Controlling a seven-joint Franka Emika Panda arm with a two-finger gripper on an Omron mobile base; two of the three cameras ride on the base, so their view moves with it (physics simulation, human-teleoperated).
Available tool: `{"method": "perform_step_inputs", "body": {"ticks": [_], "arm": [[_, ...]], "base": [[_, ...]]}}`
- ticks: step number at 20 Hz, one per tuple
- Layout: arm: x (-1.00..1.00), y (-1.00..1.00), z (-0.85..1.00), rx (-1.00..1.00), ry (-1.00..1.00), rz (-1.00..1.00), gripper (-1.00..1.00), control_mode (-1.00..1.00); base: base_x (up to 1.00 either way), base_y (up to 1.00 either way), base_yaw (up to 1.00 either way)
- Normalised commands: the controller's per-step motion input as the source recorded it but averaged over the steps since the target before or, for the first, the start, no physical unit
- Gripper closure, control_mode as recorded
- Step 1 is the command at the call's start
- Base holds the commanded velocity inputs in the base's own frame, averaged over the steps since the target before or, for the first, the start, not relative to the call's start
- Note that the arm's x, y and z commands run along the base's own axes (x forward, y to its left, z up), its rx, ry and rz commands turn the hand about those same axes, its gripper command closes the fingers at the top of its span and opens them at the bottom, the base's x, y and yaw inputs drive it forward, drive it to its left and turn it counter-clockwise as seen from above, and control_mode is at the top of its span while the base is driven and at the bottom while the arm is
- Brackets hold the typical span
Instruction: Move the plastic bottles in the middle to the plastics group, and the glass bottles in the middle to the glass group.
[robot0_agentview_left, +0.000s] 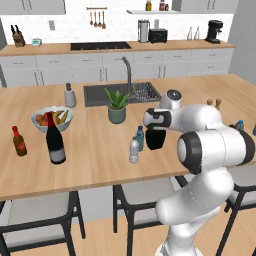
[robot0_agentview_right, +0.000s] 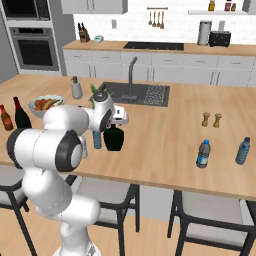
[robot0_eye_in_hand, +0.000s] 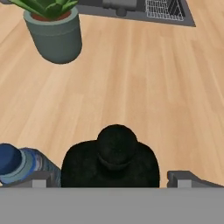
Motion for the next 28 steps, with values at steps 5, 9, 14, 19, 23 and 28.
{"method": "perform_step_inputs", "body": {"ticks": [5,9,14,19,23,28], "arm": [[0.05,0.0,-0.02,0.0,0.0,0.0,-1.0,-1.0],[0.0,0.0,-0.09,0.0,0.0,0.0,-1.0,-1.0],[0.03,0.0,-0.11,0.0,0.0,0.0,-1.0,-1.0],[0.1,0.0,-0.07,0.0,-0.02,0.0,-1.0,-1.0],[0.0,0.0,0.0,0.0,0.0,0.0,-1.0,-1.0],[0.04,0.0,0.0,0.0,-0.04,0.0,-1.0,-1.0]], "base": [[0.0,0.0,0.0],[0.0,0.0,0.0],[0.0,0.0,0.0],[0.0,0.0,0.0],[0.0,0.0,0.0],[0.0,0.0,0.0]]}}
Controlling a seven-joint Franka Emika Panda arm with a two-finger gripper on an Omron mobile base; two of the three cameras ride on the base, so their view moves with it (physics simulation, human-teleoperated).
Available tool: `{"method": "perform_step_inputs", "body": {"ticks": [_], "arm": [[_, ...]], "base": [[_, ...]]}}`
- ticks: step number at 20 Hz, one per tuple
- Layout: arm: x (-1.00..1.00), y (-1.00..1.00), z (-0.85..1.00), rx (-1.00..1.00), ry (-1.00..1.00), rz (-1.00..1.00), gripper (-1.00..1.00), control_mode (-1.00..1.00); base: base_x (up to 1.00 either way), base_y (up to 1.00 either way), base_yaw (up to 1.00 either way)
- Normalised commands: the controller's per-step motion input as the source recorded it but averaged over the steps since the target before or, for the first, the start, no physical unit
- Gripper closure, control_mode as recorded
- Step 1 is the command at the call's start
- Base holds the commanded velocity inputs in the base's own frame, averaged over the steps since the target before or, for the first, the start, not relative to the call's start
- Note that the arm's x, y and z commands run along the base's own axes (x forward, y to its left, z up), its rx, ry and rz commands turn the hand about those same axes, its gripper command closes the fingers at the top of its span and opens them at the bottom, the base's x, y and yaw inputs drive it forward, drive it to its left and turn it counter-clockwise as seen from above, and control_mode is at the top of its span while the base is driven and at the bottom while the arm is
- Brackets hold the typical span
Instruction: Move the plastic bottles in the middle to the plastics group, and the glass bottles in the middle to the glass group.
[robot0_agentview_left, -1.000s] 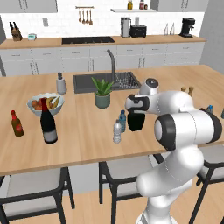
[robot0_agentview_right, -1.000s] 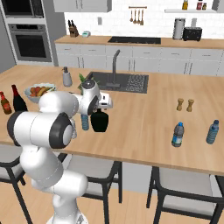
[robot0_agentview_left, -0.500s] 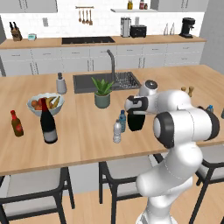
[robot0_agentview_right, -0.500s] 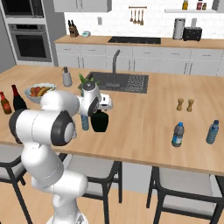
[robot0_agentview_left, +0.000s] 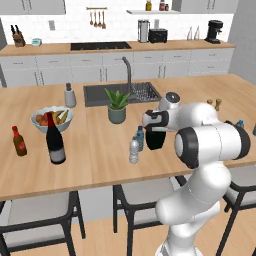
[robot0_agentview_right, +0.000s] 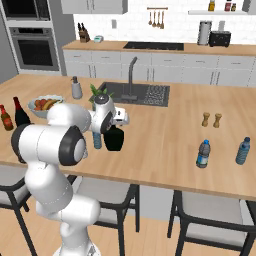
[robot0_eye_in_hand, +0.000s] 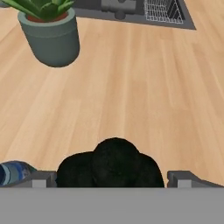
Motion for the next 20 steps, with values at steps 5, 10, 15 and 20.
{"method": "perform_step_inputs", "body": {"ticks": [5,10,15,20], "arm": [[0.0,0.0,0.0,0.0,-0.01,0.0,-1.0,-1.0],[0.04,0.0,-0.08,0.0,-0.06,0.0,-1.0,-1.0],[0.09,0.0,-0.18,0.0,-0.01,0.0,-1.0,-1.0],[0.03,0.0,-0.02,0.0,0.0,0.0,1.0,-1.0]], "base": [[0.0,0.0,0.0],[0.0,0.0,0.0],[0.0,0.0,0.0],[0.0,0.0,0.0]]}}
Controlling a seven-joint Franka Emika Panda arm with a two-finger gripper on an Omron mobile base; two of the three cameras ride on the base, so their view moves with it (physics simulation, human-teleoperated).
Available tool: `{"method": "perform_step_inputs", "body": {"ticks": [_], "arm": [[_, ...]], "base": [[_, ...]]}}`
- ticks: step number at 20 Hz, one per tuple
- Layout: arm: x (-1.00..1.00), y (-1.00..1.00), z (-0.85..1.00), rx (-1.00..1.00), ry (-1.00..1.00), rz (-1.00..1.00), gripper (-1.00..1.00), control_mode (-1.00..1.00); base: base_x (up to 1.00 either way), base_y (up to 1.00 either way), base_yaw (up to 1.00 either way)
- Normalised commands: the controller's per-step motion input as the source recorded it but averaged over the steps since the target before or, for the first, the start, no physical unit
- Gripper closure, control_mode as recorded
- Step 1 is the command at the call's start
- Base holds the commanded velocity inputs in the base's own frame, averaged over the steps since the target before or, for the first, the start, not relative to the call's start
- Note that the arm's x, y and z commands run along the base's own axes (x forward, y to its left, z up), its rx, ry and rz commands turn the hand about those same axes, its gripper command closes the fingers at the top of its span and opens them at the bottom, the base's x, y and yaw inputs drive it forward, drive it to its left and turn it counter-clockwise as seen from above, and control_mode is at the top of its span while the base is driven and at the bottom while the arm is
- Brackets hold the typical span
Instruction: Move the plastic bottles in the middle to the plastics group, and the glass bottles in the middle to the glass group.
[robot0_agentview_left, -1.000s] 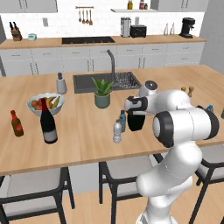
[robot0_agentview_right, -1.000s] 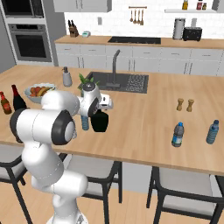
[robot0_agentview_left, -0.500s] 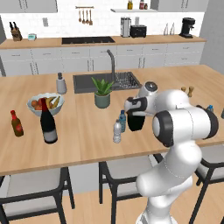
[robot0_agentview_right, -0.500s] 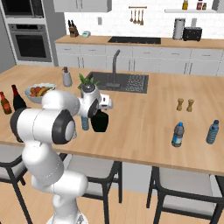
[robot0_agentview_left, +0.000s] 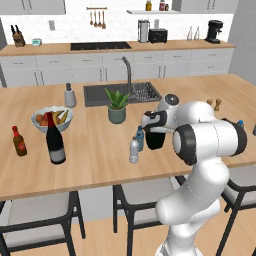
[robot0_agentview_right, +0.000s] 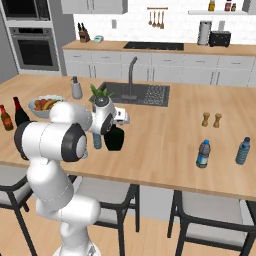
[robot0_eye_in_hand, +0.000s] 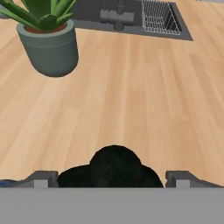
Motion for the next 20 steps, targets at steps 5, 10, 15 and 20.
{"method": "perform_step_inputs", "body": {"ticks": [5,10,15,20], "arm": [[0.0,0.0,0.0,0.0,0.0,0.0,1.0,-1.0],[0.0,0.0,0.0,0.0,0.0,0.0,1.0,-1.0],[0.16,-0.02,0.44,0.0,0.0,0.0,1.0,-1.0],[0.38,0.0,0.76,0.0,0.0,0.0,1.0,-1.0]], "base": [[0.0,0.0,0.0],[0.0,0.0,0.0],[0.0,0.0,0.0],[0.0,0.0,0.0]]}}
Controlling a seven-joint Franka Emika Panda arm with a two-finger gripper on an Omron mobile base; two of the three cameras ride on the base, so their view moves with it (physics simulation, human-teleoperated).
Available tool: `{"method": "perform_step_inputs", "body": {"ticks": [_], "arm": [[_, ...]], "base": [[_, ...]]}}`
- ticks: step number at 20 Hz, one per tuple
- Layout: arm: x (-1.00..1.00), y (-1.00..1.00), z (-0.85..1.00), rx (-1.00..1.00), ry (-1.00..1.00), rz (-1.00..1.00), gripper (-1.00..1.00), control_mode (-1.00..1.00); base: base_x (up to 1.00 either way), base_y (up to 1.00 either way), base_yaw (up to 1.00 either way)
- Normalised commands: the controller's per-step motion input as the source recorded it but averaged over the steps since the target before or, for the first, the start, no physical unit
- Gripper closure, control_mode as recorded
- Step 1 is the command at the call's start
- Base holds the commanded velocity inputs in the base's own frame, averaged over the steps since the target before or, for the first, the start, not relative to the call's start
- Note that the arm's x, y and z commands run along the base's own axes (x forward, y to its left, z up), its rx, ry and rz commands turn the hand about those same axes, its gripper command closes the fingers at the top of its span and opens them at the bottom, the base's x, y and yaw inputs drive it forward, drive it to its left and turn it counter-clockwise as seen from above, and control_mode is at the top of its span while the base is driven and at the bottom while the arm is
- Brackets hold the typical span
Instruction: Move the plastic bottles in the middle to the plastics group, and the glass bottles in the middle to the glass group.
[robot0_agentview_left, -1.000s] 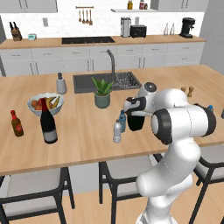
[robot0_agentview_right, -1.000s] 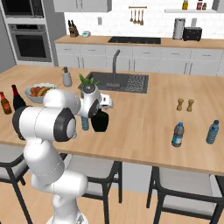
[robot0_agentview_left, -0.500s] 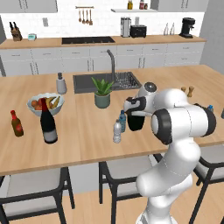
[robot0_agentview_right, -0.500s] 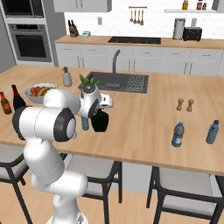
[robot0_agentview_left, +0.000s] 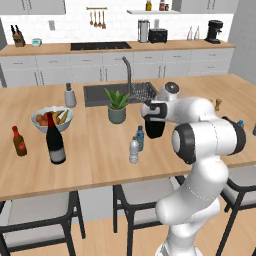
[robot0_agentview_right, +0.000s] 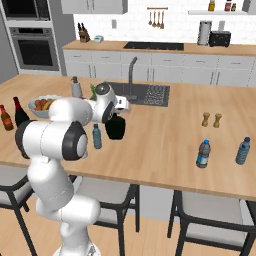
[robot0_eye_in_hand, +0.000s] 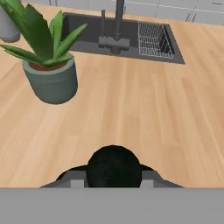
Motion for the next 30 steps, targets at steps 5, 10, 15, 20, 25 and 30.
{"method": "perform_step_inputs", "body": {"ticks": [5,10,15,20,25,30], "arm": [[-0.08,0.24,0.79,0.0,-0.01,0.06,1.0,-1.0],[-0.56,0.61,0.56,0.0,-0.14,0.13,1.0,-1.0],[-0.54,0.74,0.34,0.0,-0.21,0.13,1.0,-1.0],[-0.41,0.88,0.09,0.0,-0.21,0.18,1.0,-1.0],[-0.1,0.92,0.06,-0.02,-0.11,0.18,1.0,-1.0],[-0.05,0.64,0.22,-0.11,0.14,0.1,1.0,-1.0]], "base": [[0.0,0.0,0.0],[0.0,0.0,0.0],[0.0,0.0,0.0],[0.0,0.0,0.0],[0.0,0.0,0.0],[0.0,0.0,0.0]]}}
